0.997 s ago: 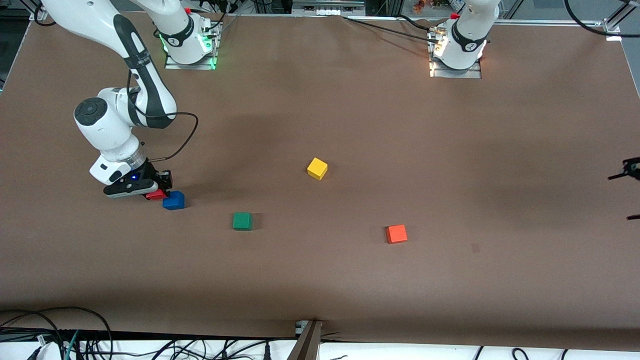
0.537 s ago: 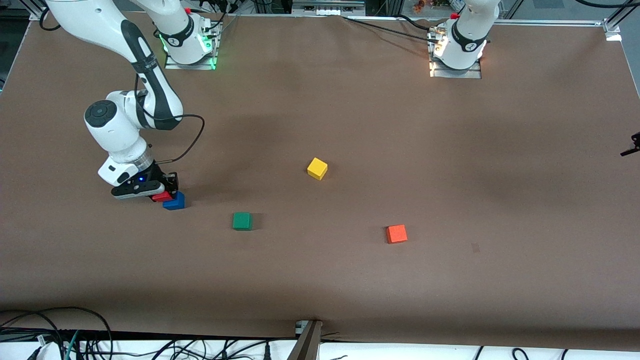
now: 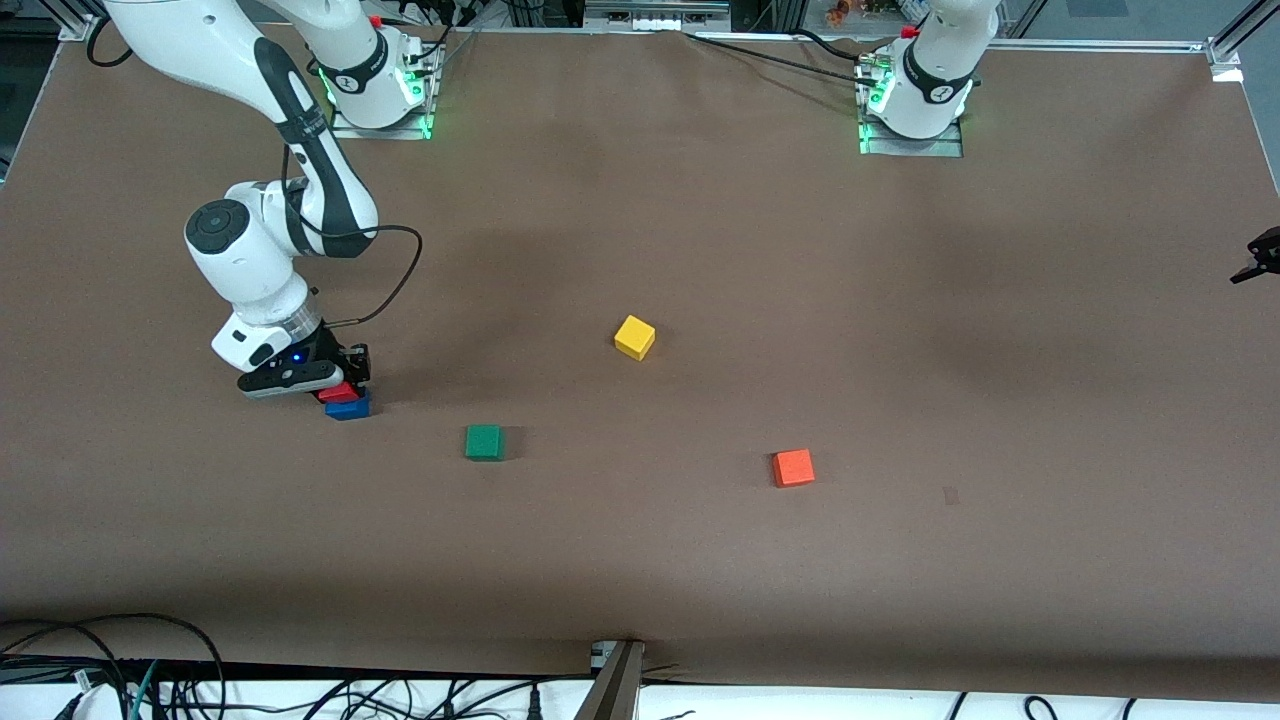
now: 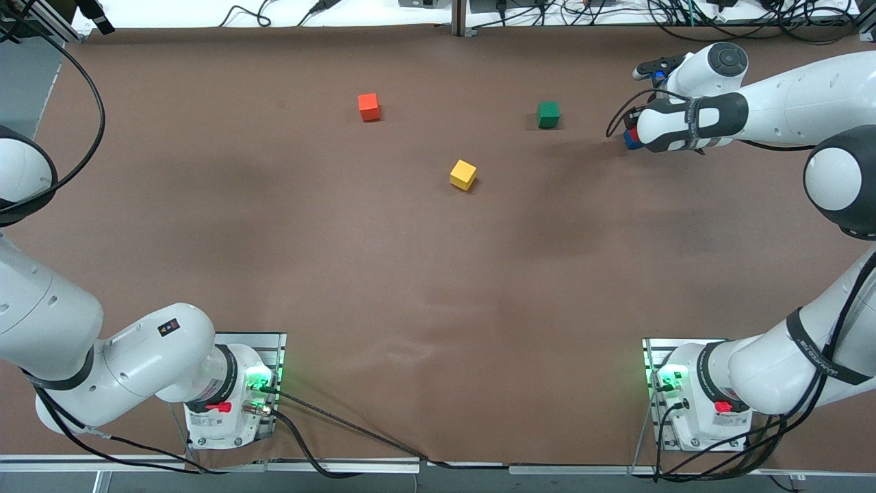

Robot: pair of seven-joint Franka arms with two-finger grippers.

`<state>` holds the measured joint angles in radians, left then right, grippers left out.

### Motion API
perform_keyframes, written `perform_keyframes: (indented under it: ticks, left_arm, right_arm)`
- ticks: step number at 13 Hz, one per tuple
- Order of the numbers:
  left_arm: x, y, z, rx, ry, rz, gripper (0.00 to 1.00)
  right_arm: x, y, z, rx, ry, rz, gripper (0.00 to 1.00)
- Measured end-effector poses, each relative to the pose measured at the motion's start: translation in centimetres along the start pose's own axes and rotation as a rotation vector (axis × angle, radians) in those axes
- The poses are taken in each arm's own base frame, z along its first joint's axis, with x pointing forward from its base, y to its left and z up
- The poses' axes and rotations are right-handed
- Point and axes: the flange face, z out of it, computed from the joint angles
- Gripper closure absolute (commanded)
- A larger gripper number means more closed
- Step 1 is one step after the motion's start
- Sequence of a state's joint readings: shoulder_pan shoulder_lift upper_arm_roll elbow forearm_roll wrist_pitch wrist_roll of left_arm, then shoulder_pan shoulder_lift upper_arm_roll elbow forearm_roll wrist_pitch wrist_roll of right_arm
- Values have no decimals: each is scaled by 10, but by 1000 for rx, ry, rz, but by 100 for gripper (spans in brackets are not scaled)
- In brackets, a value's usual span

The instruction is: Pass red block to right arm, stack on blue

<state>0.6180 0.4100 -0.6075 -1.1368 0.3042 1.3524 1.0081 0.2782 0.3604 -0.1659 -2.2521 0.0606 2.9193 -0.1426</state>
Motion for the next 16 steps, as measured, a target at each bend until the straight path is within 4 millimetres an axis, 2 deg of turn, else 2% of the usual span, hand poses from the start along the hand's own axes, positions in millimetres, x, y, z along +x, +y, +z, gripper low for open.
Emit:
perform_keyframes:
  ticks: [4,6,7,10,16]
  left_arm:
    - [-31,-13,4,-51,70,-135,0]
    - [-45,-15,-1,-63,101,-218,0]
    - [-43,-11,-7,-57,104,-265,0]
    - [-19,10,-25,-36,106,-325,0]
    - [16,43,-45,-24,112,-377,0]
  right_arm:
    - [-1,3,1,-2,-2,4,100]
    - [-1,4,1,-4,-2,6,100]
    - [-1,5,1,-4,-2,7,100]
    - [-1,7,1,-7,-1,10,99]
    - [-1,8,4,-11,8,10,99]
